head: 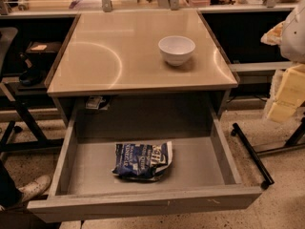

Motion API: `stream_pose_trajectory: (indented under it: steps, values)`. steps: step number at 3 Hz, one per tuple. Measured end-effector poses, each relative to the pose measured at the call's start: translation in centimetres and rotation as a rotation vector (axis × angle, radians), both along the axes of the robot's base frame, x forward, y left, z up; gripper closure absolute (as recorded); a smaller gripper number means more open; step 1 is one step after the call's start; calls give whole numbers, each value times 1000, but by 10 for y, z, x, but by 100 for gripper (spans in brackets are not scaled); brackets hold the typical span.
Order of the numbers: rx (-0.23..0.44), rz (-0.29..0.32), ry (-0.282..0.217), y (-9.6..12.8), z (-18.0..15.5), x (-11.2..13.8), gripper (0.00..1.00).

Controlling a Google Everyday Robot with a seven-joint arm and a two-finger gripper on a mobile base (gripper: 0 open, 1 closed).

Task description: Pick blue chip bag from top drawer and place on counter

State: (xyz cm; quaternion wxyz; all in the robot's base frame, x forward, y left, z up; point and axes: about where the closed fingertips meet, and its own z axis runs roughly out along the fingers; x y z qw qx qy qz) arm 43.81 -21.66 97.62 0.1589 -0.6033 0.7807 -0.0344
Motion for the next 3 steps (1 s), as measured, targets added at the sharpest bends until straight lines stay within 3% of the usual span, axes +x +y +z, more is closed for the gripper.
stream_pose_trajectory:
  steps: [1, 2, 3]
  values:
    - [13, -1, -12, 7, -2, 5, 0]
    - [18, 16, -14, 28, -14, 20, 0]
    - [41, 70, 14, 48, -21, 28, 0]
